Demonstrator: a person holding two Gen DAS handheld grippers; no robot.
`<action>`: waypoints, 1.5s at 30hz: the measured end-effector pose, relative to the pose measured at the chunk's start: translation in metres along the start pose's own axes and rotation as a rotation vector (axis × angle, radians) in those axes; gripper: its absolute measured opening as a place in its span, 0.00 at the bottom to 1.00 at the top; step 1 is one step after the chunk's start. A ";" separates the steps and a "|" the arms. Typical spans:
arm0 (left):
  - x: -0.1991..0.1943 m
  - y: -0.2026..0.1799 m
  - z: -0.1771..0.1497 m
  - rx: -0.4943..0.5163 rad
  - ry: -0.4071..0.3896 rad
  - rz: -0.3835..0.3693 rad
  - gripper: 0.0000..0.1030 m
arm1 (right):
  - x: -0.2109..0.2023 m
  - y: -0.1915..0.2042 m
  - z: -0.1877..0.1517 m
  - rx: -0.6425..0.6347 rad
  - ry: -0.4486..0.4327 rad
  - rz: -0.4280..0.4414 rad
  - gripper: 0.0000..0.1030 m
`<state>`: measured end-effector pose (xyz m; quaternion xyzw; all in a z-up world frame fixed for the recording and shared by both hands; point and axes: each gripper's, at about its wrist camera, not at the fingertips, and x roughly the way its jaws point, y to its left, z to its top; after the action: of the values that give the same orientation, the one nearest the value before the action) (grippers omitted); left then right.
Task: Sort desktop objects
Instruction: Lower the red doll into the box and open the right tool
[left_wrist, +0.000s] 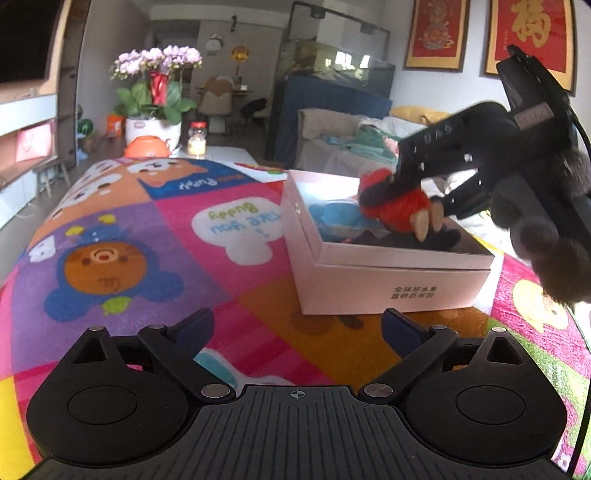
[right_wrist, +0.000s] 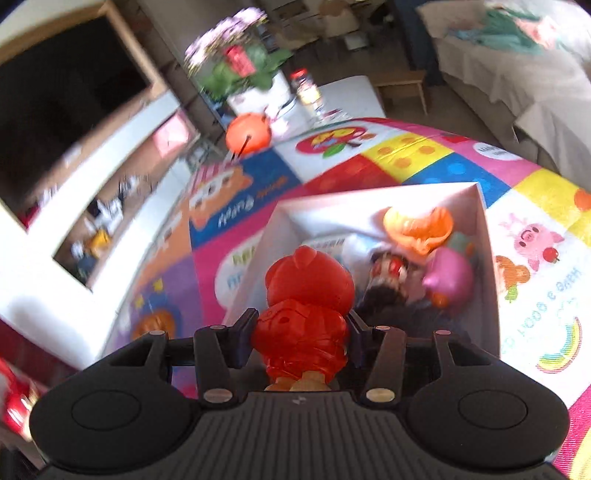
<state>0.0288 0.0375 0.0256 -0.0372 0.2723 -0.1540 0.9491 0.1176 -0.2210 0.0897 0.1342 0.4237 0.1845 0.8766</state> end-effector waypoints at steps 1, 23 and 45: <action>0.001 0.000 -0.001 -0.002 -0.001 0.001 0.97 | 0.004 0.003 -0.004 -0.019 0.010 -0.007 0.48; 0.007 -0.014 -0.016 0.046 0.047 0.019 1.00 | 0.004 0.004 -0.020 -0.224 0.042 -0.062 0.61; 0.031 -0.074 -0.023 -0.002 0.131 0.340 1.00 | -0.042 -0.034 -0.143 -0.275 -0.093 -0.302 1.00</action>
<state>0.0208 -0.0426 0.0017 0.0183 0.3360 0.0066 0.9417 -0.0129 -0.2588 0.0186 -0.0434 0.3687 0.1009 0.9230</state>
